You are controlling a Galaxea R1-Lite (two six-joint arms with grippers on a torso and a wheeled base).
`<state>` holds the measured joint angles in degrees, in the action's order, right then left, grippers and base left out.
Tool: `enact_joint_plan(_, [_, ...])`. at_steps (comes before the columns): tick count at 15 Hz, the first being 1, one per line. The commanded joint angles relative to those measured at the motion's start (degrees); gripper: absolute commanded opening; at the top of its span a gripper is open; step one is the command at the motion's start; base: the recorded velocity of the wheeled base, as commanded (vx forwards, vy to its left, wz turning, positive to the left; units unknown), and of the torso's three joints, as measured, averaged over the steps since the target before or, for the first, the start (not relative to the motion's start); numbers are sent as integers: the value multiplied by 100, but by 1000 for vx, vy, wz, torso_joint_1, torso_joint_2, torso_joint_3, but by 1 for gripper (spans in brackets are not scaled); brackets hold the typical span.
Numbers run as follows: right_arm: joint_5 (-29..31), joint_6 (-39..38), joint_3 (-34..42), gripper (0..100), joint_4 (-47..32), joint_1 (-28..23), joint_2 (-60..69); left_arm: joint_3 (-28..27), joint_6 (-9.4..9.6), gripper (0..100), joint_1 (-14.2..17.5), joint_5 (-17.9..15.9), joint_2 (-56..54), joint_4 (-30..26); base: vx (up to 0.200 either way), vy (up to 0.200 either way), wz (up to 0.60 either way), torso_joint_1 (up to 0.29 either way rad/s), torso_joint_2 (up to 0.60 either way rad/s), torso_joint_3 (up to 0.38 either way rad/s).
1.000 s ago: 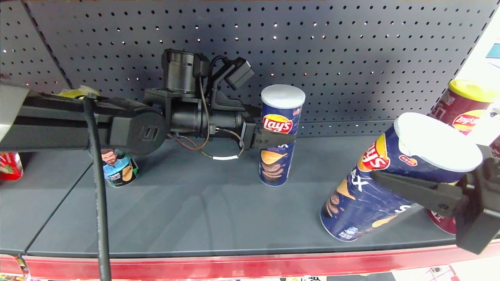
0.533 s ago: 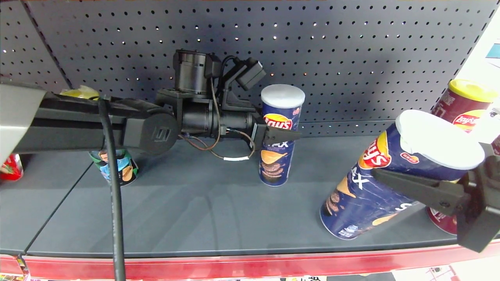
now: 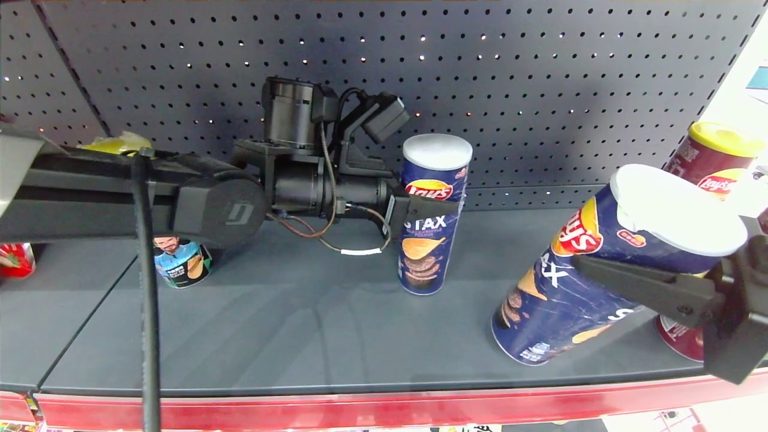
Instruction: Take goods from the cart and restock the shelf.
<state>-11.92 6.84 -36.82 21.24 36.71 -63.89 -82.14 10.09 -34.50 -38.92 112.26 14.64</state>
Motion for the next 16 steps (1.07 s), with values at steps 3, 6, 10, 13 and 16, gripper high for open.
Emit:
enact_joint_plan(3, [-3, 2, -150, 0, -199, -49, -18, 629, -25, 0, -250, 377, -776, 12, 0, 0, 0, 0, 0, 0])
enact_joint_plan(6, [-3, 2, -159, 0, -216, -58, -106, 1042, -16, 0, -347, 544, -1040, 12, 0, 0, 0, 0, 0, 0])
enact_joint_plan(10, [-29, 2, -194, 0, -216, -252, -238, 1499, -16, 0, -426, 755, -1400, 21, 0, 0, 0, 0, 0, 0])
enact_joint_plan(13, [-29, 2, -186, 0, -216, -260, -255, 1763, -16, 0, -479, 764, -1594, 21, 0, 0, 0, 0, 0, 0])
enact_joint_plan(16, [-47, 2, -256, 0, -216, -260, -343, 2150, -25, 0, -655, 764, -1831, 30, 0, 0, 0, 0, 0, 0])
